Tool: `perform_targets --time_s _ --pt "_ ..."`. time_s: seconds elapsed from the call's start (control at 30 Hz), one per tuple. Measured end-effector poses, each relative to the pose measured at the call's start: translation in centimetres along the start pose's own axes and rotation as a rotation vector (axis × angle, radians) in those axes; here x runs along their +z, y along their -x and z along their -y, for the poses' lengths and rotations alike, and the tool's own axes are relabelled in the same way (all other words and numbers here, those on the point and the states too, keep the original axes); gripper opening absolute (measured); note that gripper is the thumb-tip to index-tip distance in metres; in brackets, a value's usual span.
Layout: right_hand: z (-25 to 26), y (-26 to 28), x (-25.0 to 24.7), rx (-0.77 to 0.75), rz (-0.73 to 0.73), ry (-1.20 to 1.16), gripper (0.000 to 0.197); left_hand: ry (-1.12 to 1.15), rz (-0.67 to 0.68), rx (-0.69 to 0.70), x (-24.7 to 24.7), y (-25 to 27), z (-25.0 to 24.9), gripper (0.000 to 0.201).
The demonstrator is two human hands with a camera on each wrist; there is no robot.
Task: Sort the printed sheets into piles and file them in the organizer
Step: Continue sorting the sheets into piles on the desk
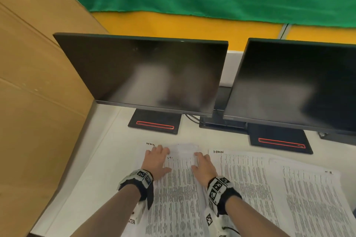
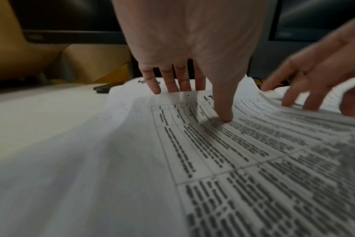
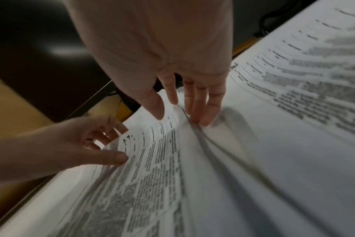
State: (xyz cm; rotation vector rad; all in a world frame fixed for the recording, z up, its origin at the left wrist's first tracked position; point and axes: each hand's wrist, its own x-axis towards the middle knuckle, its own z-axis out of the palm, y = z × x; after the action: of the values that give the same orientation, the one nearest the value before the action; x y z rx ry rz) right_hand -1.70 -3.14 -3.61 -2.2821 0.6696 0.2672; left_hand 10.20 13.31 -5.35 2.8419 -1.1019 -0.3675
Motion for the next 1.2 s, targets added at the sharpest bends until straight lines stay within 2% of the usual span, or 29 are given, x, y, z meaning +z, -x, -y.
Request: perform_targets --time_s 0.07,0.17,0.23,0.5,0.63,0.7,0.83,0.97,1.1,1.2 --pt "-0.2 0.1 0.3 0.035 0.037 -0.019 0.048 0.041 0.007 -0.02 0.0 0.1 -0.1 0.041" --pt "-0.5 0.5 0.6 0.033 0.023 -0.053 0.048 0.099 -0.075 0.007 -0.4 0.2 -0.5 0.016" --pt "-0.6 0.6 0.5 0.028 0.018 -0.072 0.049 0.12 -0.109 0.043 -0.8 0.5 -0.7 0.007" --pt "-0.9 0.3 -0.1 0.064 -0.044 -0.202 0.05 0.156 -0.126 0.134 -2.3 0.4 -0.3 0.023" --pt "-0.6 -0.1 -0.4 0.132 -0.155 -0.31 0.043 0.383 -0.152 0.079 -3.1 0.5 -0.4 0.018" --pt "-0.5 -0.2 -0.4 0.157 -0.219 -0.356 0.031 0.509 -0.119 0.012 -3.4 0.5 -0.2 0.014" --pt "-1.2 0.1 -0.4 0.058 -0.232 -0.34 0.01 0.601 0.059 0.039 -4.7 0.3 -0.1 0.009" --pt "-2.5 0.9 -0.2 -0.067 -0.139 -0.391 0.014 0.649 0.076 -0.115 -5.3 -1.1 1.6 0.038" --pt "-2.8 1.6 -0.3 -0.085 -0.066 -0.352 0.018 0.399 0.168 -0.134 -5.8 -1.1 2.6 0.015" --pt "-2.6 1.6 -0.1 -0.136 -0.053 -0.295 0.012 0.435 0.239 -0.112 -5.5 -1.0 2.6 0.01"
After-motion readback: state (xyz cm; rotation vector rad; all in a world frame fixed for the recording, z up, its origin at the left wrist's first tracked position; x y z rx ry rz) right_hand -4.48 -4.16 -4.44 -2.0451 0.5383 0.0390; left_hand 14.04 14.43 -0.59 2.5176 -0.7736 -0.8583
